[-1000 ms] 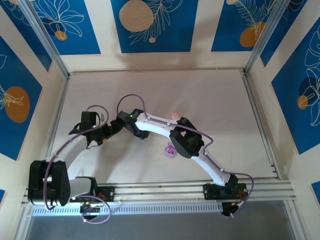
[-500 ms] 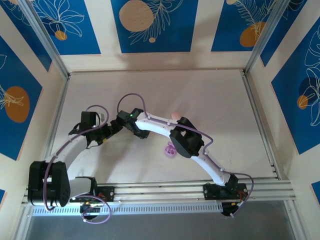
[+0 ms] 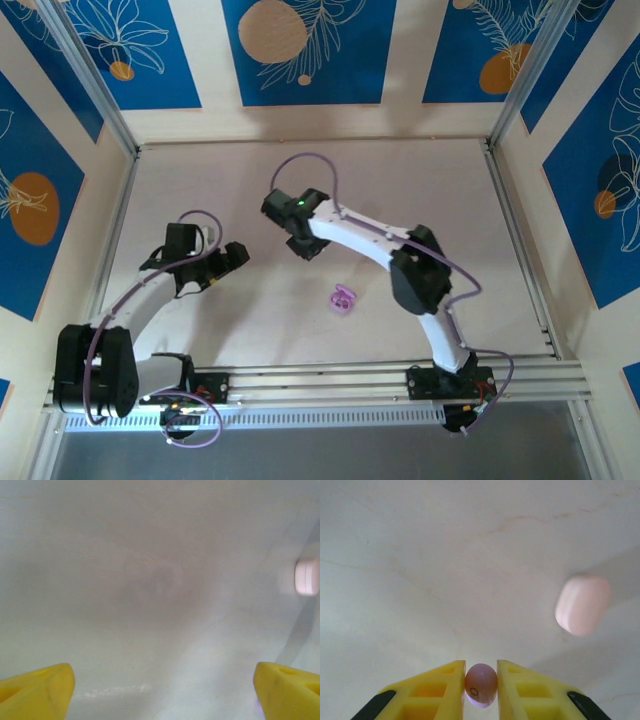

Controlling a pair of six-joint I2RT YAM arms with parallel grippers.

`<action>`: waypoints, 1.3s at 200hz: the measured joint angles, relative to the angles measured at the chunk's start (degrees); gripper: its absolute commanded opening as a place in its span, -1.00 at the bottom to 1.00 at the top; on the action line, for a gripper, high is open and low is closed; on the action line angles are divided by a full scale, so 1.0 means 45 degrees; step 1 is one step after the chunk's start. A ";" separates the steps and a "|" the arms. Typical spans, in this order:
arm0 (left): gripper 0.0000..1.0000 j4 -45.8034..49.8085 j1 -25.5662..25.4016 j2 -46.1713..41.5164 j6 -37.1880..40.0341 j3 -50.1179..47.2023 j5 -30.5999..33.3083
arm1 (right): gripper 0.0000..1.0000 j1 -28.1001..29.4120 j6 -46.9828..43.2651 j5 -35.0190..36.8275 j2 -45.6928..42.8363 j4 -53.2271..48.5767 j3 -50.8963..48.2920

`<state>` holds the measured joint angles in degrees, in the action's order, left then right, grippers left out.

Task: Insert the wireless bluetooth earbuds into the charging case

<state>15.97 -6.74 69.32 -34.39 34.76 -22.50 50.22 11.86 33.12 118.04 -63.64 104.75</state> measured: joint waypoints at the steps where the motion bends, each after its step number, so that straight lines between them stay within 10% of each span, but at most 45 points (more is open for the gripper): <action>1: 0.63 0.0005 -0.0024 0.0000 0.0024 0.0000 0.0000 | -0.55 -0.0019 0.0019 -0.0034 -0.0058 0.0000 -0.0053; 100: -0.78 -0.1588 -0.5761 0.3157 -0.1744 0.1069 0.0053 | -0.55 -0.2424 0.2171 -0.3327 -0.5819 0.1345 -0.6431; 260: -1.00 -0.4260 -0.7674 0.7208 -0.3055 0.3288 -0.0675 | -0.57 -0.5008 0.2929 -0.6105 -0.9972 0.2322 -1.0331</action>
<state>-3.20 -41.28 101.75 -48.14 49.56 -25.54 27.68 25.04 5.65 73.17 -53.19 58.26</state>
